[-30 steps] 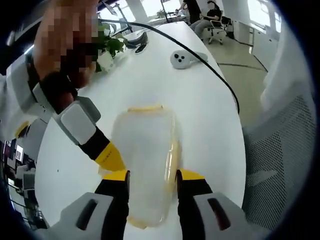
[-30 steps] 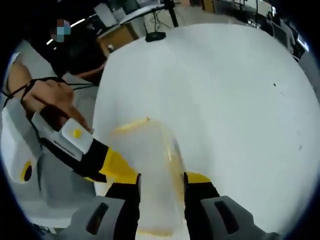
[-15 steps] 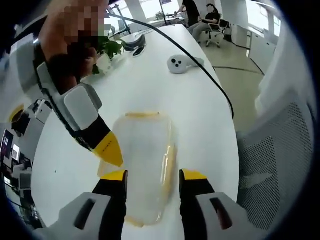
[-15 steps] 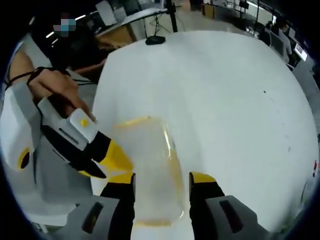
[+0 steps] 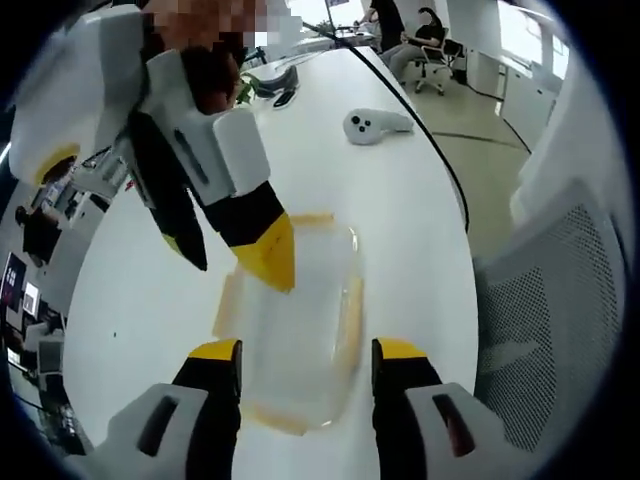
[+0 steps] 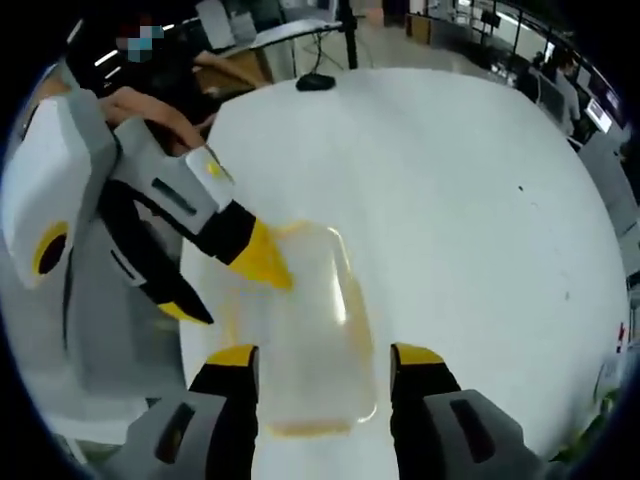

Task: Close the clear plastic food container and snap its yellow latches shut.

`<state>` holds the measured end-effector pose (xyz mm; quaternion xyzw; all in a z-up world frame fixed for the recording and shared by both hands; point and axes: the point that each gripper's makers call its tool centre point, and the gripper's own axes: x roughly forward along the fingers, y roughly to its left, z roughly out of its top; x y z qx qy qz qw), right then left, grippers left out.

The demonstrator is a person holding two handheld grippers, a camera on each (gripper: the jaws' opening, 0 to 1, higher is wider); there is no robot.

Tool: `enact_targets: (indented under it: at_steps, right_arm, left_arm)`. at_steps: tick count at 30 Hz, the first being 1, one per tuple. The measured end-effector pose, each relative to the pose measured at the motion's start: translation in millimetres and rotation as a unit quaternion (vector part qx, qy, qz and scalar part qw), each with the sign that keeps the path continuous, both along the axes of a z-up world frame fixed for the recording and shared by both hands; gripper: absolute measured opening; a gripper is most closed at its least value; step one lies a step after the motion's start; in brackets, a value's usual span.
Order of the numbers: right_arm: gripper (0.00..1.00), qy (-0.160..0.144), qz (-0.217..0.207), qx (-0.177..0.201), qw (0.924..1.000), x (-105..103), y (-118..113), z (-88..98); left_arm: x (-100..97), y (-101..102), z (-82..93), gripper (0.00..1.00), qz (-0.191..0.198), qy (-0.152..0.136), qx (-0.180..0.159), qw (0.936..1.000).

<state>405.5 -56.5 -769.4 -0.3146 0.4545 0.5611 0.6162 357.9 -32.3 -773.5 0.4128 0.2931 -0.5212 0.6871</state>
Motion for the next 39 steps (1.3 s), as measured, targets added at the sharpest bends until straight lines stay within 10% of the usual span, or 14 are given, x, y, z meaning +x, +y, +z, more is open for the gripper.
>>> enact_targets:
  at_steps: [39]
  right_arm:
    - [0.72, -0.054, 0.016, -0.016, 0.9983, -32.0, -24.8, -22.4]
  left_arm:
    - [17.4, 30.7, -20.7, 0.77, -0.024, 0.035, 0.041, 0.9982]
